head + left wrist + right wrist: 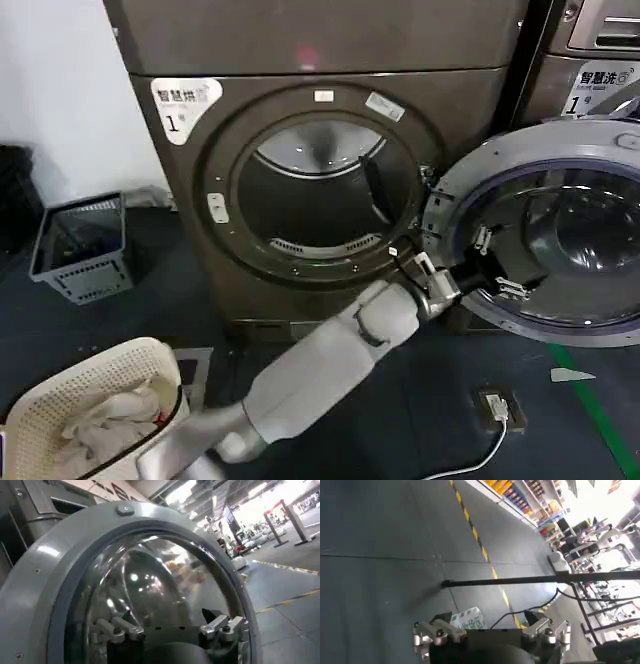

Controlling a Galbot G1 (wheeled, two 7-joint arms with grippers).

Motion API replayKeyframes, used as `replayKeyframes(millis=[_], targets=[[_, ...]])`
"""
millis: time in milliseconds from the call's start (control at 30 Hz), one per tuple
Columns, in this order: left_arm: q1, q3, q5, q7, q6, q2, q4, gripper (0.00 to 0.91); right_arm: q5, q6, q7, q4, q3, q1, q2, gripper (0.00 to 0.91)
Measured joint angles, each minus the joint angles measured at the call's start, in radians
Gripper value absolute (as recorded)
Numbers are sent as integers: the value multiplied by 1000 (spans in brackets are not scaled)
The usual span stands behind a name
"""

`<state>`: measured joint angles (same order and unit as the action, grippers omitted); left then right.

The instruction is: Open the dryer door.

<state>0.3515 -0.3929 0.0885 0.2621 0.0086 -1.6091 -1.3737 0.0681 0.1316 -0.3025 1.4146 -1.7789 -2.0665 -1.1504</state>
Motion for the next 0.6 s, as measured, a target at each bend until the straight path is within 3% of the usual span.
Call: replayKeyframes(millis=[267, 600], targets=[[4, -5, 7, 5, 10, 0, -15, 907, 1, 0, -1, -7, 1, 1, 2, 907], [27, -44, 89, 35, 102, 41, -128, 907, 10, 7, -11, -16, 0, -2, 4, 907]])
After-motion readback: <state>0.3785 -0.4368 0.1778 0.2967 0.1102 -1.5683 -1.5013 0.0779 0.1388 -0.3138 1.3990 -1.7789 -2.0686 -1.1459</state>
